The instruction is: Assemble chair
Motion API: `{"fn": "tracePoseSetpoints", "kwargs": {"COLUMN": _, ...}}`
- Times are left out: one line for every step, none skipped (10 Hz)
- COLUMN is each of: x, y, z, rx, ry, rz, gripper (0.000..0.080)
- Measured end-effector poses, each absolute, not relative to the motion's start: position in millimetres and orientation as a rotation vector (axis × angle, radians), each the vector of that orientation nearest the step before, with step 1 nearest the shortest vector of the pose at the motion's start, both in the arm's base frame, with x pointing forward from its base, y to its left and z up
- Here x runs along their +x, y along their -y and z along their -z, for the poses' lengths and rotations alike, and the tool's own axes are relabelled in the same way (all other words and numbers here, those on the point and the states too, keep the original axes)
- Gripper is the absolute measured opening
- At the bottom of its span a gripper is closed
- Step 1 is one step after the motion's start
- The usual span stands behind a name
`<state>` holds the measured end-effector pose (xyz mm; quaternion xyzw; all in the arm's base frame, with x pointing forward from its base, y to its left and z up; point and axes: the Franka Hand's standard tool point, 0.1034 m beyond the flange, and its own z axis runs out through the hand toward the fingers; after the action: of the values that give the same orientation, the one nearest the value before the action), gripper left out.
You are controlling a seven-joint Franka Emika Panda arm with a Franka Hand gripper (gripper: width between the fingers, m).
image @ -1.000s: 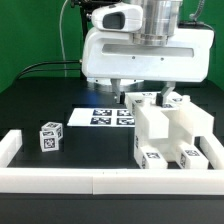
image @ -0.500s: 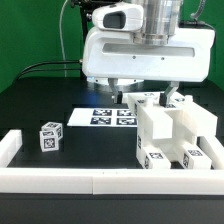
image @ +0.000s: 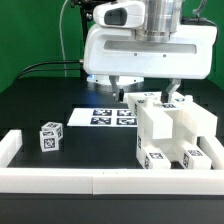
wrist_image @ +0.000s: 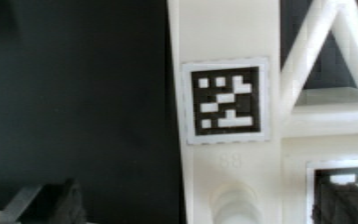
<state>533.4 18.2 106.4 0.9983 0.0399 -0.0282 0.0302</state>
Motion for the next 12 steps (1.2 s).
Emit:
{"fn": "tracePoseSetpoints", "kwargs": {"x": 529, "y": -9, "z": -116.8, "rx": 3.095, "ry": -0.152, "rz": 0.122, "gripper": 0.0649}}
{"fn": "tracePoseSetpoints", "kwargs": {"x": 529, "y": 8, "z": -129.4, "rx": 3.111, "ry": -0.175, "rz": 0.126, "gripper": 0.0649}}
{"fn": "tracePoseSetpoints", "kwargs": {"x": 529, "y": 20, "z": -134.1, "rx": 3.116, "ry": -0.169, "rz": 0.118, "gripper": 0.0649}}
{"fn": "tracePoseSetpoints", "kwargs": {"x": 529, "y": 23, "z": -133.9, "rx": 3.111, "ry": -0.160, "rz": 0.112, "gripper": 0.0649}}
{"fn": "tracePoseSetpoints", "kwargs": {"x": 528, "y": 17, "z": -131.8, "rx": 3.104, "ry": -0.183, "rz": 0.112, "gripper": 0.0649}}
{"fn": "tracePoseSetpoints", "kwargs": {"x": 528, "y": 17, "z": -131.7, "rx": 3.104, "ry": -0.184, "rz": 0.113, "gripper": 0.0649}}
{"fn": "tracePoseSetpoints", "kwargs": {"x": 528, "y": 18, "z": -131.5, "rx": 3.104, "ry": -0.181, "rz": 0.114, "gripper": 0.0649}}
{"fn": "tracePoseSetpoints", "kwargs": {"x": 528, "y": 18, "z": -131.1, "rx": 3.103, "ry": -0.181, "rz": 0.115, "gripper": 0.0649}}
{"fn": "tracePoseSetpoints", "kwargs": {"x": 527, "y": 20, "z": -131.2, "rx": 3.103, "ry": -0.211, "rz": 0.121, "gripper": 0.0649}}
{"fn": "tracePoseSetpoints", "kwargs": {"x": 524, "y": 34, "z": -132.2, "rx": 3.099, "ry": -0.299, "rz": 0.134, "gripper": 0.0649}}
{"fn": "tracePoseSetpoints", "kwargs": {"x": 521, "y": 51, "z": -133.5, "rx": 3.092, "ry": -0.355, "rz": 0.136, "gripper": 0.0649}}
{"fn": "tracePoseSetpoints", "kwargs": {"x": 518, "y": 59, "z": -133.5, "rx": 3.103, "ry": -0.353, "rz": 0.158, "gripper": 0.0649}}
